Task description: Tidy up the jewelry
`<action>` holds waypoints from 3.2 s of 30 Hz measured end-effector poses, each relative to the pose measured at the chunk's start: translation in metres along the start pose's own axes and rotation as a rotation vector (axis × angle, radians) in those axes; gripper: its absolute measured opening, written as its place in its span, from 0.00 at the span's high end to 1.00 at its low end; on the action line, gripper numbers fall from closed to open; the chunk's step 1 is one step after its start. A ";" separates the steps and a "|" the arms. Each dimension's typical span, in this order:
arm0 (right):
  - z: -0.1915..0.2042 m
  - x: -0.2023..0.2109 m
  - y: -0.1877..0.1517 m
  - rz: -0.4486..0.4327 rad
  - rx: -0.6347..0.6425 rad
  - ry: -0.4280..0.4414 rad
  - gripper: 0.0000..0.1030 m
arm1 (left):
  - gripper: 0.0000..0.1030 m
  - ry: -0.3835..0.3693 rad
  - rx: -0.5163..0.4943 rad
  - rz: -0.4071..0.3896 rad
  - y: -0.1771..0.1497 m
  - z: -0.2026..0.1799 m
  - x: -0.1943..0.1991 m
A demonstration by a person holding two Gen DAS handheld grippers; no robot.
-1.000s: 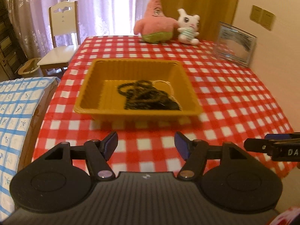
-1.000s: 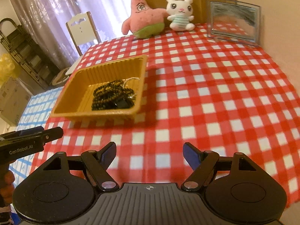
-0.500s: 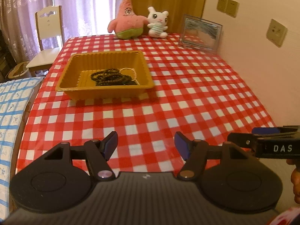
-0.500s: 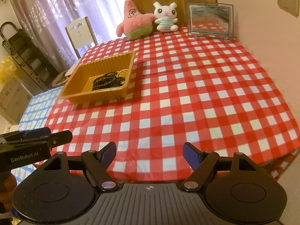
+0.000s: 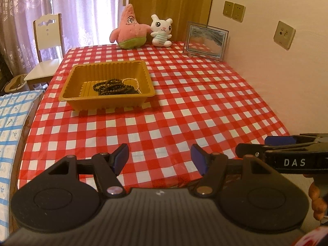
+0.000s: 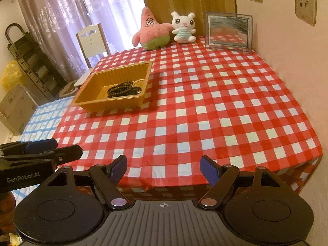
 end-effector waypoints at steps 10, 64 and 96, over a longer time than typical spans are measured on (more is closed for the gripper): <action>0.000 0.003 0.000 -0.008 -0.004 -0.006 0.25 | 0.37 -0.012 -0.021 -0.007 -0.001 -0.004 0.003; 0.003 0.003 0.001 -0.008 0.014 -0.008 0.25 | 0.37 -0.012 -0.016 -0.017 -0.001 0.000 0.009; 0.004 0.002 0.001 -0.007 0.021 -0.008 0.25 | 0.37 -0.010 -0.011 -0.020 -0.001 0.002 0.011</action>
Point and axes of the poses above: each gripper's, at about its wrist camera, not at the fingertips, and x roughly against the way its jaws point, z to its left, y to its top, the point moved 9 cm from there along -x, roughly the way its jaws point, and after that the axes turned 15 degrees about z, right-handed, at the moved point
